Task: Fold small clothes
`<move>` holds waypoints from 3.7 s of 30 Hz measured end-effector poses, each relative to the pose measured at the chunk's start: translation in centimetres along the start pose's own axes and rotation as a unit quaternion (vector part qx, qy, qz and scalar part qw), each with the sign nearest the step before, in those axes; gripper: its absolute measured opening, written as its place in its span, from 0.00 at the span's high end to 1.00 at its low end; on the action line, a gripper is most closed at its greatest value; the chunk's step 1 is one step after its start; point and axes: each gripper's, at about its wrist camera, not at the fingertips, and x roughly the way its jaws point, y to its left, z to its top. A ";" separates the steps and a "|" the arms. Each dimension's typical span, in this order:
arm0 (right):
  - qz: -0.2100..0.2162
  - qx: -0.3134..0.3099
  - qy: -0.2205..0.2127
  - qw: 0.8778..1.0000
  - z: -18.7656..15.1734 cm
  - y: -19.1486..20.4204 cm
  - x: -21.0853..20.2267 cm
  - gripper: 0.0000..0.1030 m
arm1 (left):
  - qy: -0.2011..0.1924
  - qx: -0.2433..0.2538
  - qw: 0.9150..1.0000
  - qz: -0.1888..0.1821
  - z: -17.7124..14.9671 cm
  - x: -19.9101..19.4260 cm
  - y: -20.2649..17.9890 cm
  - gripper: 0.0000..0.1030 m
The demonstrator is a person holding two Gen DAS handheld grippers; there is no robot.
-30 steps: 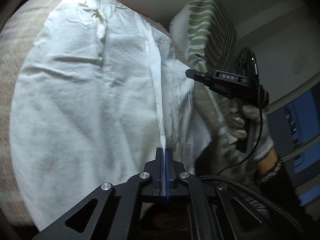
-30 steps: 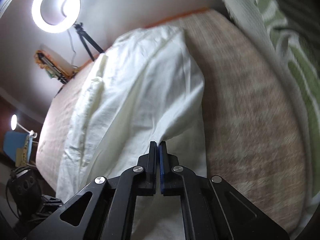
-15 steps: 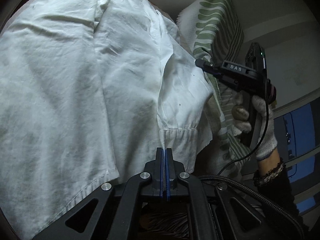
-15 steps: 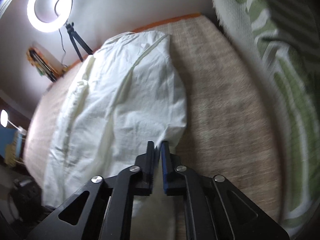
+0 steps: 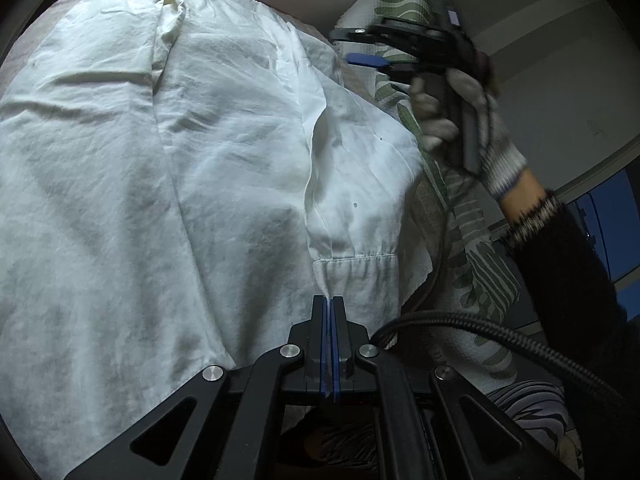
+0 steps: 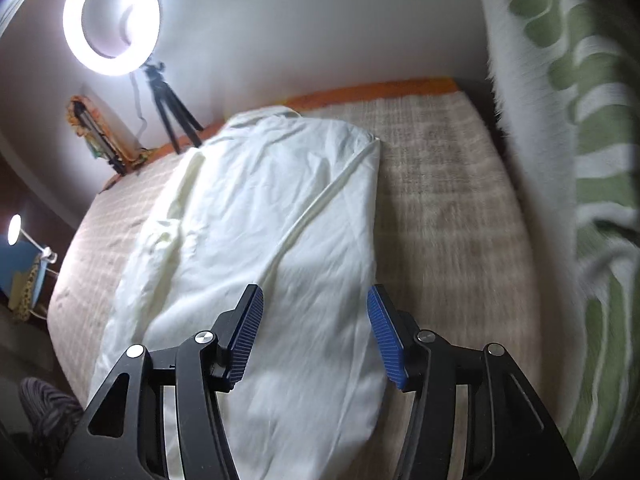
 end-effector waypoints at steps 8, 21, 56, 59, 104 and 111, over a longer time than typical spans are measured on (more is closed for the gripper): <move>-0.039 -0.061 0.040 0.997 3.0 0.3 4.6 1.00 | 0.010 -0.030 0.999 -0.026 0.9 0.4 0.8 1.00; -0.104 -0.068 0.045 0.991 4.2 -0.9 3.9 0.75 | -0.006 0.005 1.000 0.007 0.8 0.4 -0.3 1.00; 0.013 0.110 -0.140 0.984 -15.9 -1.5 -21.0 0.59 | -0.056 0.367 0.911 0.182 -3.6 9.5 -14.1 0.37; 0.022 0.112 -0.127 0.985 -15.1 -2.4 -19.7 0.59 | -0.065 0.374 0.902 0.204 -3.6 11.1 -14.8 0.34; -0.009 -0.071 -0.019 0.997 -1.4 10.1 -0.6 0.97 | -0.148 0.055 0.985 0.066 -3.6 -1.5 -4.7 1.00; 0.009 -0.118 0.014 0.993 -1.5 15.1 4.1 0.97 | -0.151 0.023 0.984 0.087 -4.1 -3.3 -2.1 1.00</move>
